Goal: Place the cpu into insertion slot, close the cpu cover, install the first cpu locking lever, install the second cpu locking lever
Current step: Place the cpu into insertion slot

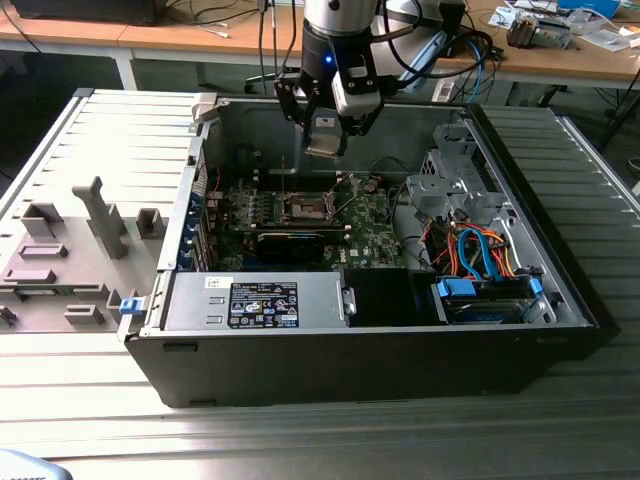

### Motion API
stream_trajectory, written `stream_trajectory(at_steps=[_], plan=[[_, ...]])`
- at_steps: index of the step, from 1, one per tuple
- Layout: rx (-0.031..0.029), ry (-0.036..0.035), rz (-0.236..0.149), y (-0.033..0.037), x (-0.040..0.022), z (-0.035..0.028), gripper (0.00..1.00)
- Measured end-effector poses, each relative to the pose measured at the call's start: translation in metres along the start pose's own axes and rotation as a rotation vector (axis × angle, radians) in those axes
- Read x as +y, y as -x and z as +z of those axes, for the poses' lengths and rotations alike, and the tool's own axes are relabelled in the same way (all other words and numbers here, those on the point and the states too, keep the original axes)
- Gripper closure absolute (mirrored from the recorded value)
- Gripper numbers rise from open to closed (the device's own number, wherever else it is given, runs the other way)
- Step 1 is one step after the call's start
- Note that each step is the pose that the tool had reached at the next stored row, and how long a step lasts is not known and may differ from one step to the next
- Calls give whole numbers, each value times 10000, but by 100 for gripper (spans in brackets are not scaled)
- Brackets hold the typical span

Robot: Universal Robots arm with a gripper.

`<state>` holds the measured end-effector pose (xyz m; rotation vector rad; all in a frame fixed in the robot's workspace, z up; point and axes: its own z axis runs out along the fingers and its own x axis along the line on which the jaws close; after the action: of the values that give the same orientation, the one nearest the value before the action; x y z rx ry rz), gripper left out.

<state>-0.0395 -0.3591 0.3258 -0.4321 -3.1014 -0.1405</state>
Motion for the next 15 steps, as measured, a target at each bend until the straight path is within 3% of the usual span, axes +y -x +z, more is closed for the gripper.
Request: stream_trajectory(at_steps=[15], plan=[[-35,8,396,0,0,4,45]])
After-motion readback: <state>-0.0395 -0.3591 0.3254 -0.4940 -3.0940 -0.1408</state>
